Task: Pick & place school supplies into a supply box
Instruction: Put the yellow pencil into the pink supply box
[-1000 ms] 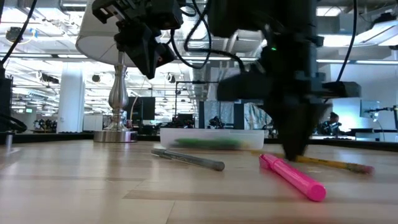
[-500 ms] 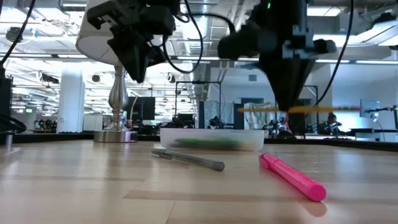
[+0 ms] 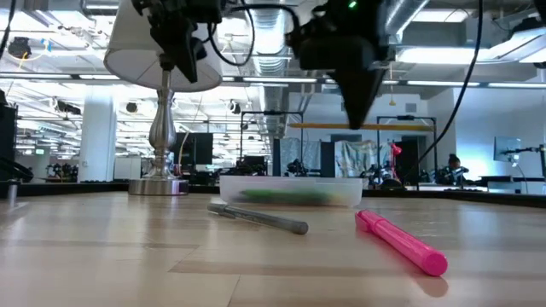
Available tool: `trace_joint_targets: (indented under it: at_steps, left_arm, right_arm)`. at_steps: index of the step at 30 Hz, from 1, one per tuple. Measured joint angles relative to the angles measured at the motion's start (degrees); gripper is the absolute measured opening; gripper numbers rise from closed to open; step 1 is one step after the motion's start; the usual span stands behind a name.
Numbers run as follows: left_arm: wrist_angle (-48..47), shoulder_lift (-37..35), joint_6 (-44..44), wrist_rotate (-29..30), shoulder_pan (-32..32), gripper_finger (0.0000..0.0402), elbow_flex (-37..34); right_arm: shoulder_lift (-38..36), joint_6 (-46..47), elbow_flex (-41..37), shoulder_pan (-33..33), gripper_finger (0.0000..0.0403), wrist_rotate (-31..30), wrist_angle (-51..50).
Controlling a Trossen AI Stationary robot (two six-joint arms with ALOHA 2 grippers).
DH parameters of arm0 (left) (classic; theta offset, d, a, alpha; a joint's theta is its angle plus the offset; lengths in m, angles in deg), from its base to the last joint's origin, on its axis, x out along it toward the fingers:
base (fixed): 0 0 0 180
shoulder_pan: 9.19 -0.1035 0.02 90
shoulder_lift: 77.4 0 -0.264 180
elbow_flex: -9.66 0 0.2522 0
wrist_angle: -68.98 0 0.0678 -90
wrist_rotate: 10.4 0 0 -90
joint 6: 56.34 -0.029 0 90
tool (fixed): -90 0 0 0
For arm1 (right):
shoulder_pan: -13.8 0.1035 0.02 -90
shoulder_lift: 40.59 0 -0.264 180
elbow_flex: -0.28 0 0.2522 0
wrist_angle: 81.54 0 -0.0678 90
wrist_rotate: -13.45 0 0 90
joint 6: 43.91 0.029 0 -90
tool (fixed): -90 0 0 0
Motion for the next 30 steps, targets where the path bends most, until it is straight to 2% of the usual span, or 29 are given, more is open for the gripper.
trace_joint_targets:
  at_steps: [4, 13, 17, 24, 30]
  left_arm:
    - [0.3, -2.1, 3.5, 2.3, 0.0, 0.0071, 0.0]
    - [-0.6, -4.1, 10.1, 5.3, 2.5, 0.0071, 0.0]
    - [-1.0, -4.4, 12.2, 7.6, 4.2, 0.0071, 0.0]
    - [-1.2, -4.3, 13.7, 10.4, 6.2, 0.0071, 0.0]
    - [-1.2, -4.3, 13.9, 10.6, 6.3, 0.0071, 0.0]
  right_arm:
    - [0.0, -10.1, 0.0, -4.0, 0.0001, -1.4, 4.2]
    - [0.0, -28.5, -1.1, -13.3, 0.0001, -0.1, 15.5]
    - [0.0, -32.5, -3.3, -16.6, 0.0001, 4.1, 20.8]
    - [0.1, -37.3, -6.9, -19.2, 0.0001, 4.8, 25.6]
    - [0.1, -39.1, -8.6, -20.5, 0.0007, 8.7, 27.4]
